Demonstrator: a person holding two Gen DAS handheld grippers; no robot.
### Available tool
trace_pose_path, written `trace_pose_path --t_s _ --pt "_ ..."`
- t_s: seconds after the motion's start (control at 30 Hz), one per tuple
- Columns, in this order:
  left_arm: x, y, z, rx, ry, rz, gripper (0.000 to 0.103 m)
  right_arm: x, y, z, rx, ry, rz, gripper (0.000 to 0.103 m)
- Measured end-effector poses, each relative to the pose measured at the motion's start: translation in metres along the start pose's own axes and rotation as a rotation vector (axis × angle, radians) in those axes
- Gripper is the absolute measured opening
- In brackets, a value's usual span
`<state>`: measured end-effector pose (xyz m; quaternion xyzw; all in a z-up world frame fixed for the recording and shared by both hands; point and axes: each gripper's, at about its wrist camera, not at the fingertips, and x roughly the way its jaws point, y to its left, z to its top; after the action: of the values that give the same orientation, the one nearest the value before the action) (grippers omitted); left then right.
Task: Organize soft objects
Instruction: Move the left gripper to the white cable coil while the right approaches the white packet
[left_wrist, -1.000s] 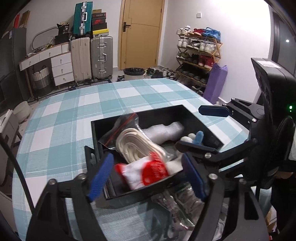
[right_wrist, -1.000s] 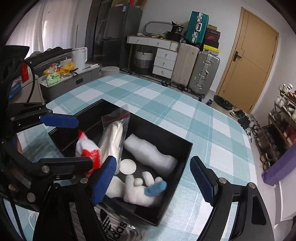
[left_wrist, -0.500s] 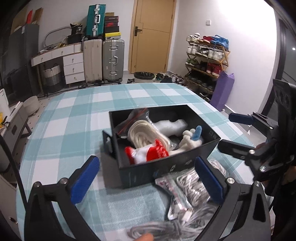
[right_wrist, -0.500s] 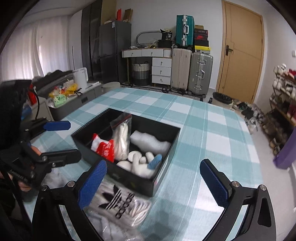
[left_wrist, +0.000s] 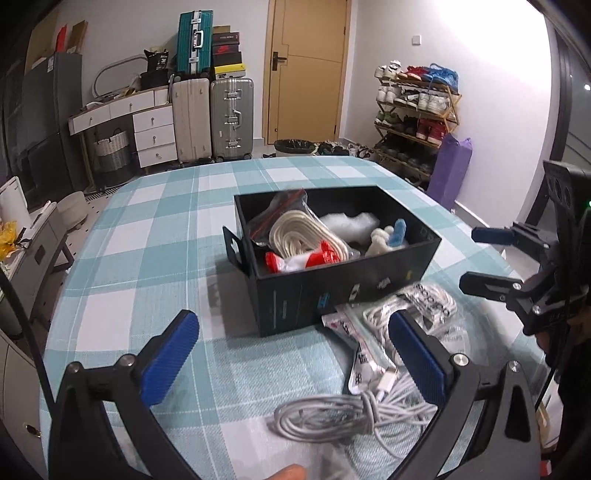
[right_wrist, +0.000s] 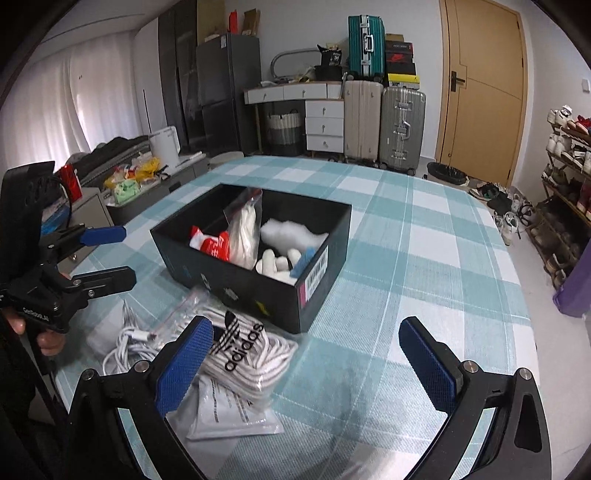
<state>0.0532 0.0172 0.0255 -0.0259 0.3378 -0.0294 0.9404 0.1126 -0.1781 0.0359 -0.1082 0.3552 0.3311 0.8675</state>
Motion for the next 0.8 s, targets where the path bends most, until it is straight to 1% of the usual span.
trace_pose_path --t_s 0.07,0.13,0.27,0.4,0.63,0.8 --pt "0.000 0.000 -0.004 0.003 0.002 0.001 0.103 0.002 0.003 -0.001 -0.019 0.015 0.001 0.102" --pt "0.001 0.000 -0.006 0.005 0.024 -0.006 0.103 0.004 0.008 -0.003 -0.043 0.026 0.002 0.102" --pt "-0.002 0.002 -0.012 -0.006 0.038 -0.024 0.103 0.006 0.015 -0.006 -0.078 0.052 0.043 0.102" --pt "-0.004 0.000 -0.016 0.008 0.060 -0.043 0.103 0.011 0.023 -0.011 -0.107 0.089 0.072 0.102" --pt "-0.004 -0.005 -0.019 0.031 0.105 -0.111 0.103 0.022 0.035 -0.021 -0.165 0.148 0.092 0.102" --pt "-0.004 -0.010 -0.022 0.057 0.127 -0.139 0.103 0.026 0.039 -0.025 -0.182 0.169 0.099 0.102"
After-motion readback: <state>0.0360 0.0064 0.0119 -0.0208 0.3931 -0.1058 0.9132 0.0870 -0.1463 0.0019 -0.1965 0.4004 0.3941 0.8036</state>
